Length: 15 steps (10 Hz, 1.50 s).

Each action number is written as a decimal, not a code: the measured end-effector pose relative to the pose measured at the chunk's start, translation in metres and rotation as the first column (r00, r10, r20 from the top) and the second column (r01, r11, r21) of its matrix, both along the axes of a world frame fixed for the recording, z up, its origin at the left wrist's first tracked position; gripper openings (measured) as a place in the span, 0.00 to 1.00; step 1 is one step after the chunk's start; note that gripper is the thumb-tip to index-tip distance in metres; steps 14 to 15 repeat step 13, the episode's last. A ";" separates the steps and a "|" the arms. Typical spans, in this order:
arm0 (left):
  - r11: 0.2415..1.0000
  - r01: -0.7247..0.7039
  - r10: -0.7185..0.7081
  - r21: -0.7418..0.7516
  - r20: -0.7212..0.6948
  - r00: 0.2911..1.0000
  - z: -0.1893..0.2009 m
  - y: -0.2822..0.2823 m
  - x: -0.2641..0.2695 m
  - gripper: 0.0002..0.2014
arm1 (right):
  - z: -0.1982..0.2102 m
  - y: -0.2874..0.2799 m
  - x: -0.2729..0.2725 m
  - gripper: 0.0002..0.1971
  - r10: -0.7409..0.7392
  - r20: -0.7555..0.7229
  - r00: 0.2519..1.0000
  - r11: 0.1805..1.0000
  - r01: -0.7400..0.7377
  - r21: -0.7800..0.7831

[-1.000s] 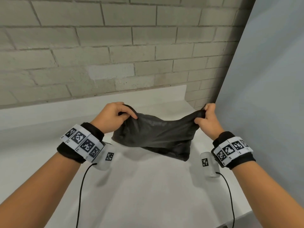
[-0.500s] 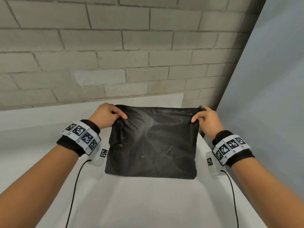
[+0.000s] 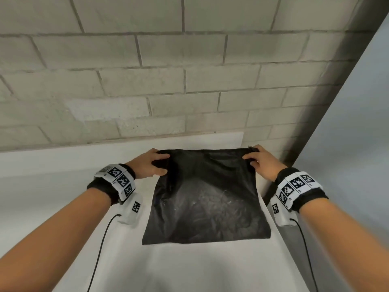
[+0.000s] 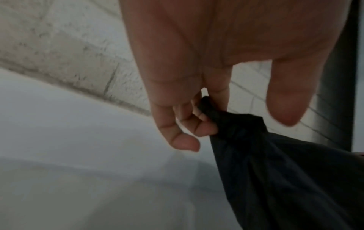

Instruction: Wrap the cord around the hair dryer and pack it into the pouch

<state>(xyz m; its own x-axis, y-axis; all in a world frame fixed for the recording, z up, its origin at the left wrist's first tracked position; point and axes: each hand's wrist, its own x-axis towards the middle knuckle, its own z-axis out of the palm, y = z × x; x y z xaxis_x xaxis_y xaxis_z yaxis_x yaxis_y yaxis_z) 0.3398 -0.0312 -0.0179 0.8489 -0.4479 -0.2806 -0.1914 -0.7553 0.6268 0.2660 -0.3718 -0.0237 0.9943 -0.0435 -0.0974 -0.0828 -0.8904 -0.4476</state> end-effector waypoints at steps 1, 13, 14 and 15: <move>0.999 -0.045 0.042 0.022 0.120 0.992 -0.021 -0.006 0.018 0.27 | -0.006 -0.008 0.020 0.18 0.048 -0.018 0.999 0.998 -0.049 -0.026; 0.947 0.063 -0.078 0.316 0.034 0.996 0.033 -0.004 -0.043 0.22 | 0.021 0.027 -0.021 0.24 0.070 -0.207 0.976 0.996 -0.080 -0.040; 0.947 0.063 -0.078 0.316 0.034 0.996 0.033 -0.004 -0.043 0.22 | 0.021 0.027 -0.021 0.24 0.070 -0.207 0.976 0.996 -0.080 -0.040; 0.947 0.063 -0.078 0.316 0.034 0.996 0.033 -0.004 -0.043 0.22 | 0.021 0.027 -0.021 0.24 0.070 -0.207 0.976 0.996 -0.080 -0.040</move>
